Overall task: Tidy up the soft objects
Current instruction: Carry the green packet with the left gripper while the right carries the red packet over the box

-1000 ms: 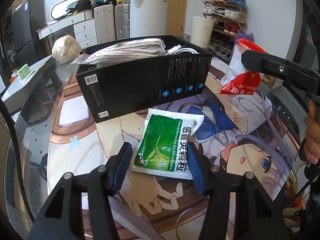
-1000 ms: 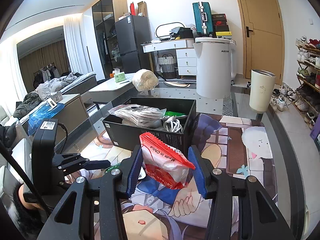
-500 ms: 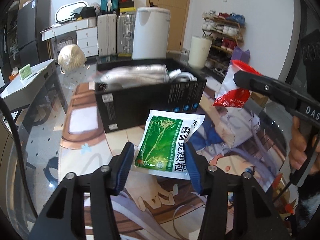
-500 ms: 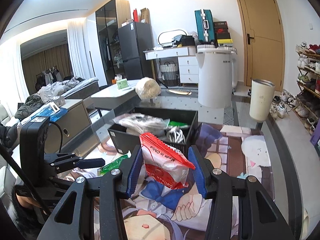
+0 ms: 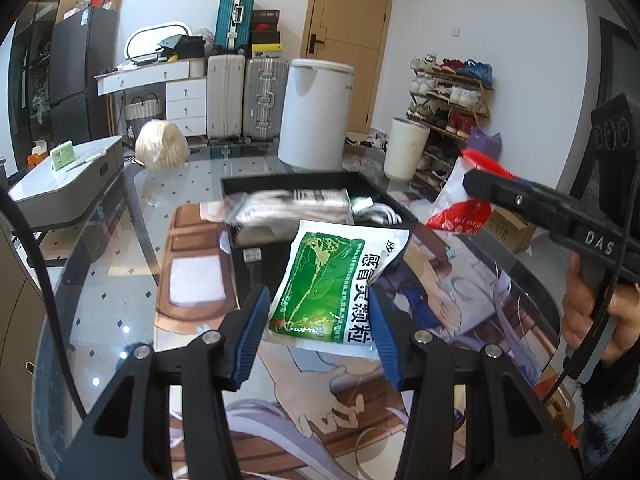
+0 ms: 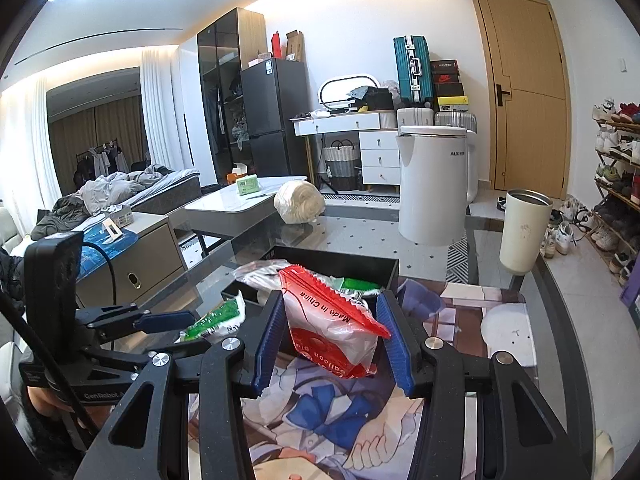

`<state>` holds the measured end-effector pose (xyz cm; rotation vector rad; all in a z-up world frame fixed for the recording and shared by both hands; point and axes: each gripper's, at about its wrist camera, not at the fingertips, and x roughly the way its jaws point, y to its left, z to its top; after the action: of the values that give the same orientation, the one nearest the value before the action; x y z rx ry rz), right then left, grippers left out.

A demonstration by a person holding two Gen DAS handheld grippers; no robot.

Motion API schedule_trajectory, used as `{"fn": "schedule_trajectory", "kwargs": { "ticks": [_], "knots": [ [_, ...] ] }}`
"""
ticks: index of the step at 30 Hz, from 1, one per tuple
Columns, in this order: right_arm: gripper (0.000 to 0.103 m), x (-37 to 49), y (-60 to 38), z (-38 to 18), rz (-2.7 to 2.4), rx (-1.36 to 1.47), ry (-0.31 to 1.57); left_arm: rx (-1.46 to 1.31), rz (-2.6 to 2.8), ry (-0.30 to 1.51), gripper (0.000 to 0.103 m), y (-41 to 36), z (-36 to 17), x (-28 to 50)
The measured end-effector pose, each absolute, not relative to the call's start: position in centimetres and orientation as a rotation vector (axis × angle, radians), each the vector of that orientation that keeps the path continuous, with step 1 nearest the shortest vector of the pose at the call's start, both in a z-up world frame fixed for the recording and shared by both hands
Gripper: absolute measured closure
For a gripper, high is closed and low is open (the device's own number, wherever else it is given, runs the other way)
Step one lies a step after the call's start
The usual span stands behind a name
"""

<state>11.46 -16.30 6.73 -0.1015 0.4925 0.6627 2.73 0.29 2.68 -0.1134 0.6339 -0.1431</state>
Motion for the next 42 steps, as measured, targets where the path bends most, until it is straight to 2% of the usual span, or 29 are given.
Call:
{"fn": "schedule_trajectory", "kwargs": {
  "ticks": [16,42],
  "knots": [
    [0.055,14.9,-15.2,7.1,0.632,-0.079,0.464,-0.15,-0.069,0.528,0.054,3.5,6.6,5.4],
    [0.055,21.1,-12.2,6.2,0.617,-0.1,0.481,-0.119,-0.032,0.584,0.054,4.3,4.3,13.8]
  ]
}}
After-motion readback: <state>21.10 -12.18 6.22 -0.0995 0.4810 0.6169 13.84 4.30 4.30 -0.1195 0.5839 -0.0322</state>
